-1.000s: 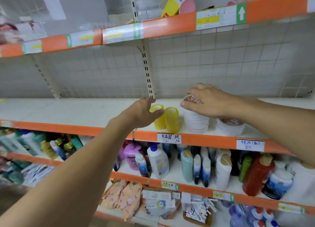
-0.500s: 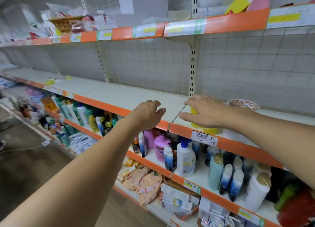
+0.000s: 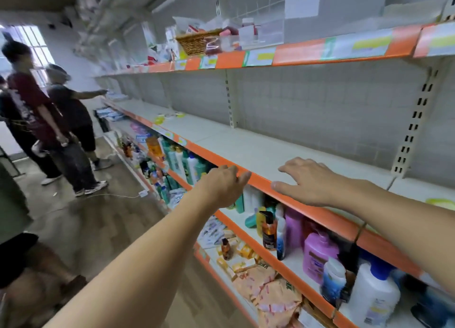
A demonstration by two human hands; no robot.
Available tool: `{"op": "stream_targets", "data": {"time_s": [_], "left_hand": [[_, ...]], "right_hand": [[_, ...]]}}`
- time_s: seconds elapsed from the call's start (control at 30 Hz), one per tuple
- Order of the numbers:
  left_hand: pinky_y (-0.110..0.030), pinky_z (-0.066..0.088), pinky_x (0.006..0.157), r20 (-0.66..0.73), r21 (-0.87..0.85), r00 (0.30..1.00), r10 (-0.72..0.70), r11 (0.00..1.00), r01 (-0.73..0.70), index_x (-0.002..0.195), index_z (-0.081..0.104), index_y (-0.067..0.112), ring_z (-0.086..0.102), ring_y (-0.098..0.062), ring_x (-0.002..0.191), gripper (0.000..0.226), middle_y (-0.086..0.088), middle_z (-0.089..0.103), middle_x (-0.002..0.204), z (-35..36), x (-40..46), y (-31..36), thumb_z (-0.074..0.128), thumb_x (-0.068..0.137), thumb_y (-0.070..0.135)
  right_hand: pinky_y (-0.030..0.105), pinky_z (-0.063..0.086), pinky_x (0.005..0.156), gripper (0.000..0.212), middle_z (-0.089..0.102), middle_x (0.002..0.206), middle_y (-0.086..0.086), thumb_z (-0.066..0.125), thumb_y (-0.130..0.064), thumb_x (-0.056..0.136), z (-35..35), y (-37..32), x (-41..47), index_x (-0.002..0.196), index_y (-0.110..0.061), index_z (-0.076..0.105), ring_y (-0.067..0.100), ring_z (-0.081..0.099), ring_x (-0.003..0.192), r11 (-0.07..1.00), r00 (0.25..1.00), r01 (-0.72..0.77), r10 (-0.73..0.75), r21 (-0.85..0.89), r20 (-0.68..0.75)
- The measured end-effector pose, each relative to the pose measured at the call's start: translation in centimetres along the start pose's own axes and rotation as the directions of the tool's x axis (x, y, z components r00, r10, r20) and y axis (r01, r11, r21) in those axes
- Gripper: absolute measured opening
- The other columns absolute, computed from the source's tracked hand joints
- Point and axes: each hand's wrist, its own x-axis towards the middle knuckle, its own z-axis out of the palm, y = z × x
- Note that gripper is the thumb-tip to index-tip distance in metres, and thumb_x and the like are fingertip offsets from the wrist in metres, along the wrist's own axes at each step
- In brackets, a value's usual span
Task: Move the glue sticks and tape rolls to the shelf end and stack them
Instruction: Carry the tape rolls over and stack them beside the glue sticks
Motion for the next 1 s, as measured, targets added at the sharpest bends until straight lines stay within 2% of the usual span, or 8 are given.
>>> {"op": "stream_targets", "data": {"time_s": [0.1, 0.23, 0.4, 0.5, 0.63, 0.83, 1.0], "left_hand": [[-0.045, 0.047, 0.094, -0.025, -0.002, 0.999, -0.042, 0.999, 0.042, 0.112, 0.058, 0.012, 0.058, -0.03, 0.105, 0.047, -0.01, 0.062, 0.113, -0.5, 2.4, -3.6, 0.03, 0.102, 0.048], [-0.048, 0.045, 0.09, -0.028, 0.001, 0.997, -0.065, 0.998, 0.065, 0.089, 0.045, 0.014, 0.053, -0.032, 0.095, 0.048, -0.011, 0.054, 0.1, -1.6, 4.4, -7.6, 0.022, 0.102, 0.055], [-0.05, 0.044, 0.089, -0.026, -0.046, 0.99, -0.137, 0.99, 0.135, 0.1, 0.051, 0.007, 0.053, -0.036, 0.097, 0.049, -0.018, 0.055, 0.101, -2.1, 6.6, -12.3, 0.022, 0.105, 0.046], [-0.05, 0.044, 0.091, -0.03, -0.048, 0.981, -0.191, 0.981, 0.189, 0.102, 0.052, 0.008, 0.053, -0.035, 0.101, 0.057, -0.017, 0.056, 0.107, -2.3, 8.3, -15.8, 0.019, 0.102, 0.055], [-0.05, 0.044, 0.093, -0.033, -0.024, 0.969, -0.247, 0.969, 0.246, 0.111, 0.055, 0.008, 0.052, -0.034, 0.103, 0.061, -0.015, 0.056, 0.11, -2.7, 11.5, -20.9, 0.019, 0.102, 0.056], [-0.051, 0.044, 0.094, -0.058, -0.017, 0.945, -0.322, 0.947, 0.322, 0.095, 0.047, 0.013, 0.053, -0.037, 0.102, 0.054, -0.016, 0.055, 0.108, -3.9, 18.3, -28.6, 0.018, 0.1, 0.059], [-0.049, 0.043, 0.095, -0.081, -0.033, 0.933, -0.35, 0.937, 0.348, 0.102, 0.052, 0.009, 0.052, -0.036, 0.104, 0.058, -0.015, 0.055, 0.112, -5.4, 23.8, -34.5, 0.02, 0.101, 0.058]], "right_hand": [[0.042, 0.03, 0.114, 0.07, 0.039, 0.152, 0.006, 0.036, -0.067, 0.094, 1.0, -1.7, 4.4, 0.149, -0.024, 0.04, 0.03, 0.037, 0.139, 1.0, 1.0, 0.012, -0.012, 0.019, -0.001], [0.044, 0.032, 0.112, 0.067, 0.043, 0.148, 0.005, 0.035, -0.067, 0.094, 1.8, -4.5, 9.7, 0.145, -0.025, 0.044, 0.029, 0.04, 0.136, 0.997, 0.998, 0.058, -0.059, 0.051, 0.012], [0.045, 0.038, 0.105, 0.067, 0.051, 0.136, 0.005, 0.031, -0.073, 0.09, 2.7, -7.8, 16.0, 0.133, -0.026, 0.053, 0.028, 0.046, 0.127, 0.99, 0.99, 0.132, -0.134, 0.05, 0.048], [0.045, 0.039, 0.103, 0.064, 0.053, 0.133, 0.006, 0.034, -0.071, 0.091, 3.2, -10.0, 20.3, 0.13, -0.024, 0.054, 0.029, 0.048, 0.125, 0.983, 0.982, 0.178, -0.181, 0.05, 0.054], [0.042, 0.038, 0.102, 0.058, 0.053, 0.131, 0.007, 0.037, -0.069, 0.092, 4.1, -13.1, 26.4, 0.129, -0.026, 0.053, 0.03, 0.048, 0.124, 0.97, 0.969, 0.238, -0.24, 0.043, 0.06], [0.04, 0.035, 0.104, 0.062, 0.051, 0.135, 0.006, 0.038, -0.07, 0.091, 4.4, -17.3, 37.2, 0.131, -0.026, 0.052, 0.03, 0.046, 0.128, 0.955, 0.954, 0.295, -0.296, 0.02, 0.056], [0.04, 0.037, 0.103, 0.063, 0.05, 0.137, 0.009, 0.039, -0.067, 0.093, 4.0, -20.7, 45.4, 0.137, -0.023, 0.049, 0.03, 0.046, 0.129, 0.948, 0.947, 0.317, -0.318, 0.016, 0.035]]}}
